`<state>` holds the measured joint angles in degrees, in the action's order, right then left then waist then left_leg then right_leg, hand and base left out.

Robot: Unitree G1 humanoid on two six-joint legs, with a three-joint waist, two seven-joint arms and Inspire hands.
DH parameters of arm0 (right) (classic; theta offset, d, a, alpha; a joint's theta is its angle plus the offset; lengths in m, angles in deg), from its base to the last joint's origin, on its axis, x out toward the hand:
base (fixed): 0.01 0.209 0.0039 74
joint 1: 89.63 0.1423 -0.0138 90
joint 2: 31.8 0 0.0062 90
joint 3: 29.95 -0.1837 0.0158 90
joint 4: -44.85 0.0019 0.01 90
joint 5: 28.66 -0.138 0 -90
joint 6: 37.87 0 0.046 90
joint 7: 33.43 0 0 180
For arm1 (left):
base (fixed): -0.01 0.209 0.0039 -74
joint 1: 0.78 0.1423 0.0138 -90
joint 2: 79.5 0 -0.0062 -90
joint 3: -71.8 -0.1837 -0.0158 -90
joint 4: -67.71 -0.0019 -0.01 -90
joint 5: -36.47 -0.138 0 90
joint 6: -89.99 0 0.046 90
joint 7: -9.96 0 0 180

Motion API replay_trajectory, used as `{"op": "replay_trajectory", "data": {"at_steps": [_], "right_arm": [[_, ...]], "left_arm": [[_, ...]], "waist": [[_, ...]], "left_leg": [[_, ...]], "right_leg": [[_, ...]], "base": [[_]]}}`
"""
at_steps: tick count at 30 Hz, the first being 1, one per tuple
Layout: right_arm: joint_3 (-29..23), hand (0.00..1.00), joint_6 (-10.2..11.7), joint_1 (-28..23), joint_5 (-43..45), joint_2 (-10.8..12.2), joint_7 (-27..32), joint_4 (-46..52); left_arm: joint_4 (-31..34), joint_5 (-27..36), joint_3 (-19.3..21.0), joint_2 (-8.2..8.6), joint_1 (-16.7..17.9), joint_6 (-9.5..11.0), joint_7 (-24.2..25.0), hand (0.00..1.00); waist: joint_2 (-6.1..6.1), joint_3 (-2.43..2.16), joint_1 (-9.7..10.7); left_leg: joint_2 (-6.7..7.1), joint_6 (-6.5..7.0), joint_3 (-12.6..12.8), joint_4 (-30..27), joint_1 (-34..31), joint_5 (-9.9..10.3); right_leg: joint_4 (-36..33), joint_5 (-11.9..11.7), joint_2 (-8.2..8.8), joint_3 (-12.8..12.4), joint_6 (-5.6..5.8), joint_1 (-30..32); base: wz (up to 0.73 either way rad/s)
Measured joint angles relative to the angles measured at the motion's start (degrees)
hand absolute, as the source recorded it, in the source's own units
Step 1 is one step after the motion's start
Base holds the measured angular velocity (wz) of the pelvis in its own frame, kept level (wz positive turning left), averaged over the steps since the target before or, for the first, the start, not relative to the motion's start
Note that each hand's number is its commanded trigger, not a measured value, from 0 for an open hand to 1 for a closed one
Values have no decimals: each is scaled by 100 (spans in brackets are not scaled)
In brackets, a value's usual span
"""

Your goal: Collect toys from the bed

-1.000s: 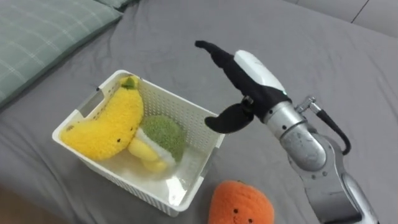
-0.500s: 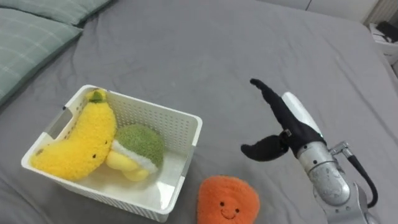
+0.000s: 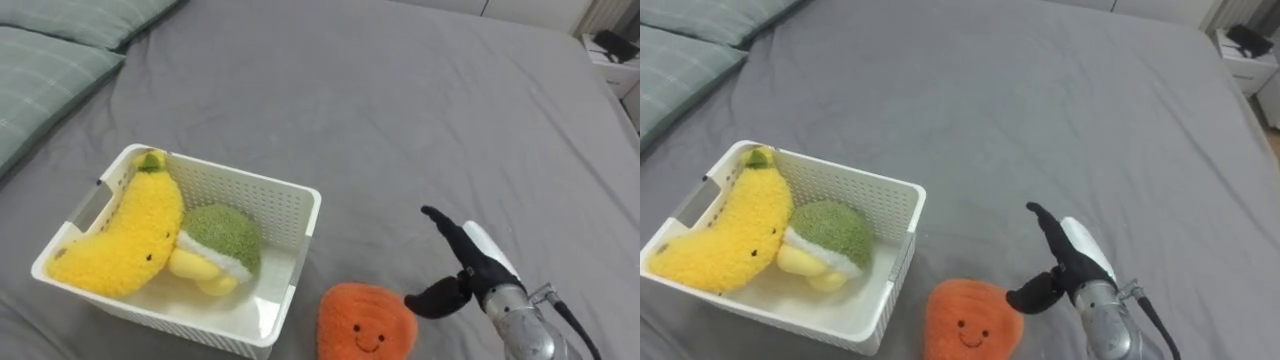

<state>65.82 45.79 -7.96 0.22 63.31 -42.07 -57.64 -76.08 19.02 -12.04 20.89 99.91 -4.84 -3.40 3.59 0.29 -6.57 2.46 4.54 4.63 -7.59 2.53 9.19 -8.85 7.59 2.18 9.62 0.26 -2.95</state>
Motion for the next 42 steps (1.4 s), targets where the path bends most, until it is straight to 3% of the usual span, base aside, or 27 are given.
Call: {"op": "replay_trajectory", "data": {"at_steps": [7,14,16,17,26,30,34,38,42], "right_arm": [[584,0,-81,18,45,206,-154,-639],[989,0,-140,153,129,249,-366,-949],[1004,89,-139,198,150,256,-418,-999],[1013,100,-139,222,156,255,-421,-1026],[1045,100,-104,515,298,258,-524,-1459],[1046,100,-102,518,338,294,-529,-1613],[1049,100,-99,516,342,299,-529,-1632],[1047,100,-70,522,340,299,-515,-1608],[1024,100,-52,567,332,294,-397,-1593]], "left_arm": [[18,112,-76,20,-11,0,-3,0],[70,109,-131,15,-12,-1,1,0],[92,108,-197,19,-17,0,1,0],[92,108,-200,20,-17,1,5,0],[91,107,-198,1,-25,27,171,0],[91,96,-186,-10,-34,41,268,0],[91,96,-186,-10,-62,71,289,0],[90,103,-185,-11,-59,71,366,0],[92,111,-187,-12,-61,112,345,0]], "waist": [[-8,-3,-20],[21,-10,-132],[8,2,-169],[11,4,-174],[5,15,-189],[21,29,-291],[56,89,-332],[72,82,-338],[127,46,-302]], "left_leg": [[2,6,-26,-9,-13,5],[24,11,-155,-17,-49,6],[25,13,-193,-19,-81,8],[25,13,-200,-19,-84,9],[25,15,-224,-15,-95,12],[25,17,-225,-15,-94,16],[26,17,-226,-31,-97,15],[25,20,-226,-27,-97,17],[26,21,-205,-17,-94,18]], "right_leg": [[11,0,14,78,5,5],[13,3,31,183,10,-6],[17,3,33,227,10,-1],[18,3,33,233,10,-1],[23,5,33,302,12,-3],[24,6,34,308,15,-2],[25,6,35,314,15,-1],[25,6,34,312,15,2],[25,7,36,290,17,8]], "base": [[3],[9],[9],[6],[0],[0],[0],[0],[-1]]}}
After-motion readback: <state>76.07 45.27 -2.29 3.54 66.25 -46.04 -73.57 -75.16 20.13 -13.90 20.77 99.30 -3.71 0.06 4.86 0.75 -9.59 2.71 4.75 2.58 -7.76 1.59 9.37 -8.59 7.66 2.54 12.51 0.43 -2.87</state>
